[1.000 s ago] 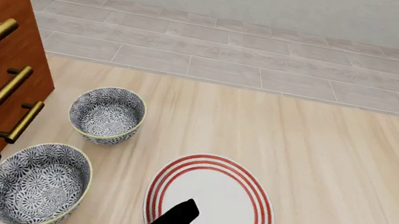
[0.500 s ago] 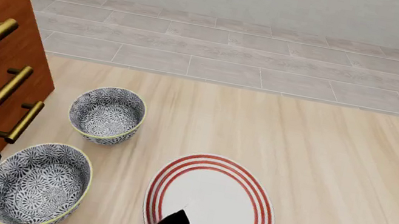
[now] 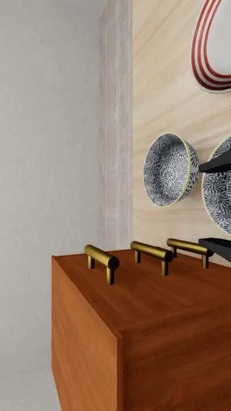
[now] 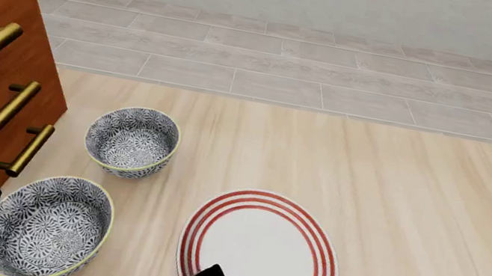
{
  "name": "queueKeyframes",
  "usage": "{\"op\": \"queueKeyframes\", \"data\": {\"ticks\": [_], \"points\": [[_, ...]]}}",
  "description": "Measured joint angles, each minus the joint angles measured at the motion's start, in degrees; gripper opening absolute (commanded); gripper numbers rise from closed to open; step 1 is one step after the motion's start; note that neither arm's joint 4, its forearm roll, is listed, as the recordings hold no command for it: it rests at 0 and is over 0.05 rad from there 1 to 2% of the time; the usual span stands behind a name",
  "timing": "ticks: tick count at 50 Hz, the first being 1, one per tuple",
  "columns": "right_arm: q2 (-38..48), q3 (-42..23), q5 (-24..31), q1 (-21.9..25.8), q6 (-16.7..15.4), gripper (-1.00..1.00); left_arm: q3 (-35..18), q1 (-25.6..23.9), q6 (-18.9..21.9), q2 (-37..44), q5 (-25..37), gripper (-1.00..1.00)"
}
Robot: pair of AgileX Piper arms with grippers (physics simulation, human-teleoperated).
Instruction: Put the bowl at the front on the plate.
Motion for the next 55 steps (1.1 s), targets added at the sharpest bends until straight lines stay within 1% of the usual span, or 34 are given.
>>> {"op": "queueKeyframes", "data": {"ticks": [11,23,33,39,47,55], "points": [[-3.14,0.54,1.58,-1.69,-3.09,-1.0,0.0,0.0,0.0,0.0,0.0,1.0],[-7.96,0.94,4.11,-2.57,-3.77,-1.0,0.0,0.0,0.0,0.0,0.0,1.0],[-12.31,1.25,6.46,-3.38,-2.9,-1.0,0.0,0.0,0.0,0.0,0.0,1.0],[-15.36,1.65,8.27,-4.7,-2.03,-1.0,0.0,0.0,0.0,0.0,0.0,1.0],[-19.84,1.79,11.42,-6.92,-0.36,-1.0,0.0,0.0,0.0,0.0,0.0,1.0],[-24.1,1.78,14.6,-9.27,1.96,-1.0,0.0,0.0,0.0,0.0,0.0,1.0]]}}
